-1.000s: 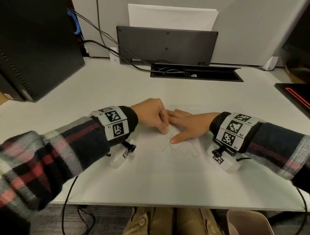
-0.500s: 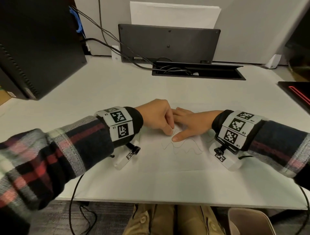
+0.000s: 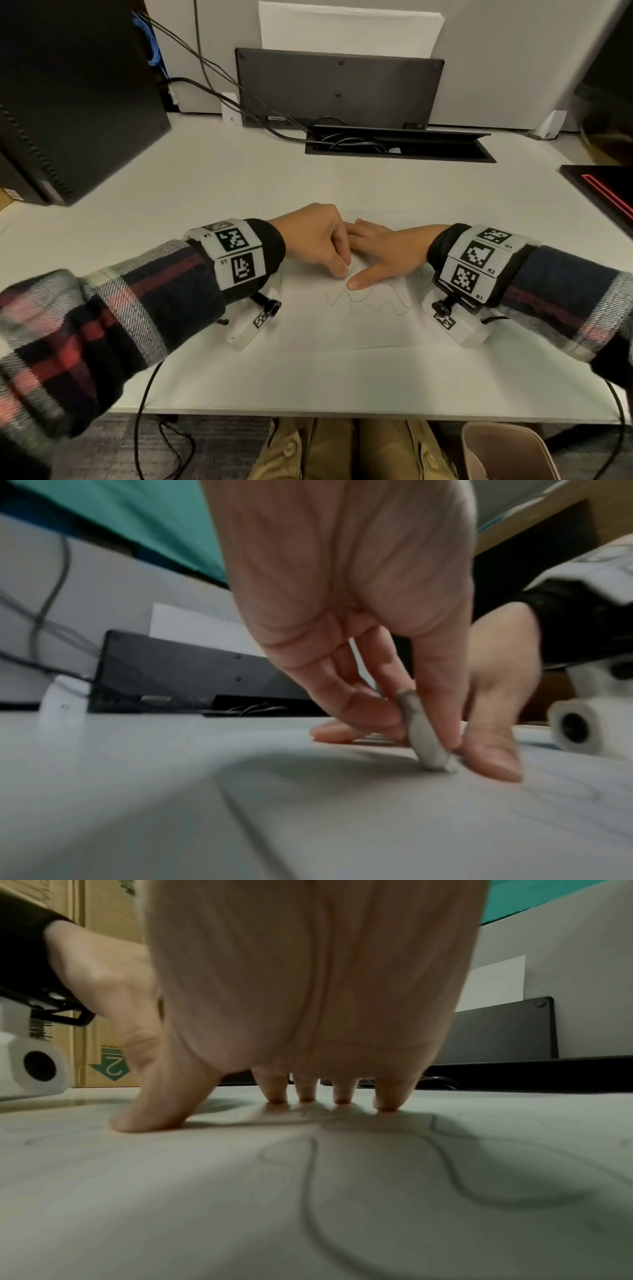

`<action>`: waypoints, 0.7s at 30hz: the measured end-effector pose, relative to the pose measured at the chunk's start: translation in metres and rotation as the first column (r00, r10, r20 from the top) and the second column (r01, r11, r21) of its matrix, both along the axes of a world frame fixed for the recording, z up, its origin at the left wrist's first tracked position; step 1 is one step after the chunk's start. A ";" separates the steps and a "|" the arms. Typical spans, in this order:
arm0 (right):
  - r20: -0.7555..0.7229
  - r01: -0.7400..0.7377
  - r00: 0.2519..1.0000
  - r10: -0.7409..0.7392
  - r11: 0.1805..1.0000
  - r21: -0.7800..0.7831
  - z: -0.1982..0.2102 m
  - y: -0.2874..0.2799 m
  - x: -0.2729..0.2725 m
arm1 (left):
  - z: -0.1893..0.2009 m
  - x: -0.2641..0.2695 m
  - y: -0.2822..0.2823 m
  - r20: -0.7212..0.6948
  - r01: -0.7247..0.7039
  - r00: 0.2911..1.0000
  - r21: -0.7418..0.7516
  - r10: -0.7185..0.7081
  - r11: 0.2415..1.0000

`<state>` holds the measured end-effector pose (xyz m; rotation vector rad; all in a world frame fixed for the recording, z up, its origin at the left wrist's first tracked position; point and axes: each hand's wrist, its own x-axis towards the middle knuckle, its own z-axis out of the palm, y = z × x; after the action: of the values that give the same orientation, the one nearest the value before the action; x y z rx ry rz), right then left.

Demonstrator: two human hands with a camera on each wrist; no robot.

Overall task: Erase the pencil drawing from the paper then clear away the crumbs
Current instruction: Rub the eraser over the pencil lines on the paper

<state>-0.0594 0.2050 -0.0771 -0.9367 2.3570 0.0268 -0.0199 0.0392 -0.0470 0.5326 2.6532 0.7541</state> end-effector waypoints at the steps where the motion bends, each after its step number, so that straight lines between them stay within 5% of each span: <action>1: -0.003 -0.007 1.000 0.007 1.000 0.002 -0.001 0.000 0.001 | -0.001 0.000 -0.001 -0.016 -0.011 1.000 0.005 0.011 1.000; 7: -0.003 -0.012 1.000 0.012 1.000 0.020 -0.001 -0.001 -0.001 | -0.001 0.004 -0.002 0.000 0.007 1.000 0.004 -0.007 1.000; 11: 0.004 0.003 1.000 -0.003 1.000 0.009 0.002 0.000 0.002 | -0.001 0.000 -0.005 -0.108 -0.074 0.992 -0.014 0.073 0.997; 16: 0.012 0.011 1.000 -0.011 1.000 0.000 0.006 0.001 0.006 | 0.002 0.007 0.001 -0.008 0.050 0.999 -0.067 -0.050 0.997; 21: 0.013 0.033 0.999 -0.033 0.999 -0.010 0.013 -0.001 0.012 | 0.007 -0.004 -0.015 -0.046 -0.093 0.994 0.076 0.096 0.993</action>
<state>-0.0476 0.2038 -0.0644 -0.8996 2.3624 -0.0042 -0.0238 0.0246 -0.0399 0.4525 2.7212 0.8802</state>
